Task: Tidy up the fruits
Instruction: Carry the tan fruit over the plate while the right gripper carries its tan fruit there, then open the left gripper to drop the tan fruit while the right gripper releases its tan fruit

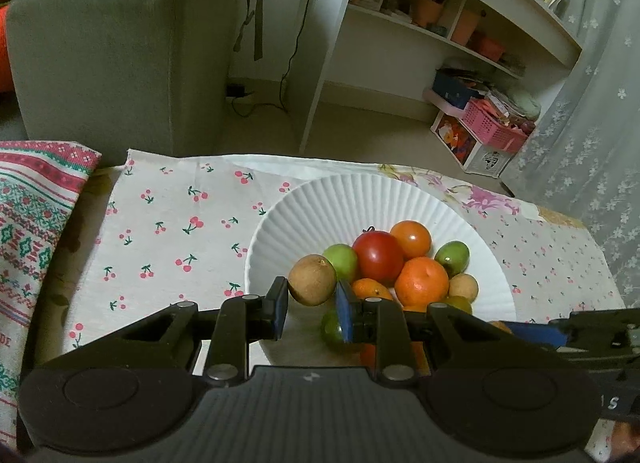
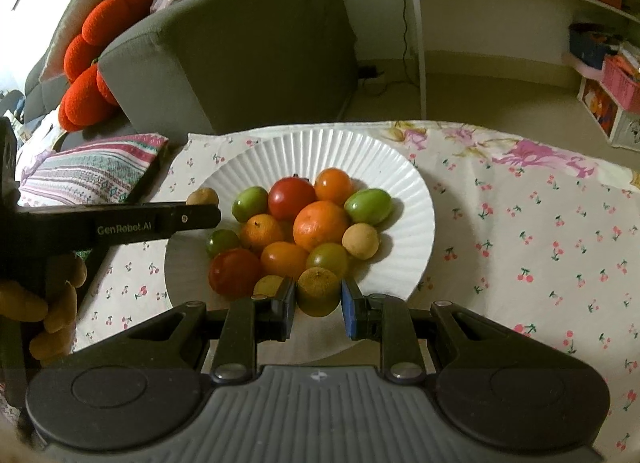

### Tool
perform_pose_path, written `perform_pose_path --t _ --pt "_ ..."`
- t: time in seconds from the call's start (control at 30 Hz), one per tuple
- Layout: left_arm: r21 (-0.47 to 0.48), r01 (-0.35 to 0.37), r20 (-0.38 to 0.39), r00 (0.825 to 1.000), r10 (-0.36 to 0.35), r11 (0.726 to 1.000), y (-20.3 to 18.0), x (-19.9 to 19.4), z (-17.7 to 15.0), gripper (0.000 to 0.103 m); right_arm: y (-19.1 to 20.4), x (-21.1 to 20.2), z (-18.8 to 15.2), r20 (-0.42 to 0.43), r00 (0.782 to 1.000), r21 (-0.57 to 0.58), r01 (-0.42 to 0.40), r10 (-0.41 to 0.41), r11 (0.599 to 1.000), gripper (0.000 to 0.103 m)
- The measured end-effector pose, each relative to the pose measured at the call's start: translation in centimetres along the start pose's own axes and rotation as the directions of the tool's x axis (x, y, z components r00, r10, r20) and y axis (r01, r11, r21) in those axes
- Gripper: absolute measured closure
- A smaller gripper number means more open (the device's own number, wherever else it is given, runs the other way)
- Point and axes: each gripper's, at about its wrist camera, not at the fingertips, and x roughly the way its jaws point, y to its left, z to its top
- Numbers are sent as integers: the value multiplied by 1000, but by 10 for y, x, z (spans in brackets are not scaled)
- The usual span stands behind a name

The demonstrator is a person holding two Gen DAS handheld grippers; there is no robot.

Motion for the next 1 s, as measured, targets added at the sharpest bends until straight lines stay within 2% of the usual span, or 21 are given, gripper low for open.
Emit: perform_pose_path --t 0.27,0.63,0.87,1.0 --pt "-23 40 -7 999 -40 999 4 3 0 86 2 5 -4 -9 1000 9 -9 9 1000 81" --pt "-25 59 -7 998 -59 998 5 -1 0 85 -3 -2 -2 3 1000 27 -21 21 999 78" --pt "18 36 -5 999 -36 999 -7 -5 -2 84 -2 -7 -2 11 1000 14 -14 13 1000 78" --pt "28 50 2 999 -50 998 -12 -10 -2 83 3 -9 -2 15 1000 -11 -1 1 1000 78"
